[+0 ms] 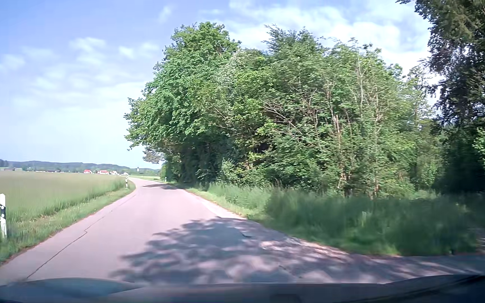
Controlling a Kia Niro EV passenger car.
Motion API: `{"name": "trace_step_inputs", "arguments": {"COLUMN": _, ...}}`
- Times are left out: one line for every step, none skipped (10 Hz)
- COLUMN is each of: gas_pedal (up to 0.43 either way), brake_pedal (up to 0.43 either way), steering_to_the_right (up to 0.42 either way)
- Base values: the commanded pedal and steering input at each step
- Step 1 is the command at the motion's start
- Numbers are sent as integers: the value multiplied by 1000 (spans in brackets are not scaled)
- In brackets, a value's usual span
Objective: Follow the waypoints while adhering to traffic rules and regulations
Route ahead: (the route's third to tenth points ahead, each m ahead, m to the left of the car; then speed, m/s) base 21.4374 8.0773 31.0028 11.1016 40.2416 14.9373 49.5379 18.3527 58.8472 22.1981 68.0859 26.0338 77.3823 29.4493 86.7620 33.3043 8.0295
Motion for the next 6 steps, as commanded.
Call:
{"name": "trace_step_inputs", "arguments": {"gas_pedal": 118, "brake_pedal": 0, "steering_to_the_right": -190}}
{"name": "trace_step_inputs", "arguments": {"gas_pedal": 118, "brake_pedal": 0, "steering_to_the_right": -179}}
{"name": "trace_step_inputs", "arguments": {"gas_pedal": 118, "brake_pedal": 0, "steering_to_the_right": -166}}
{"name": "trace_step_inputs", "arguments": {"gas_pedal": 118, "brake_pedal": 0, "steering_to_the_right": -150}}
{"name": "trace_step_inputs", "arguments": {"gas_pedal": 118, "brake_pedal": 0, "steering_to_the_right": -133}}
{"name": "trace_step_inputs", "arguments": {"gas_pedal": 130, "brake_pedal": 0, "steering_to_the_right": -116}}
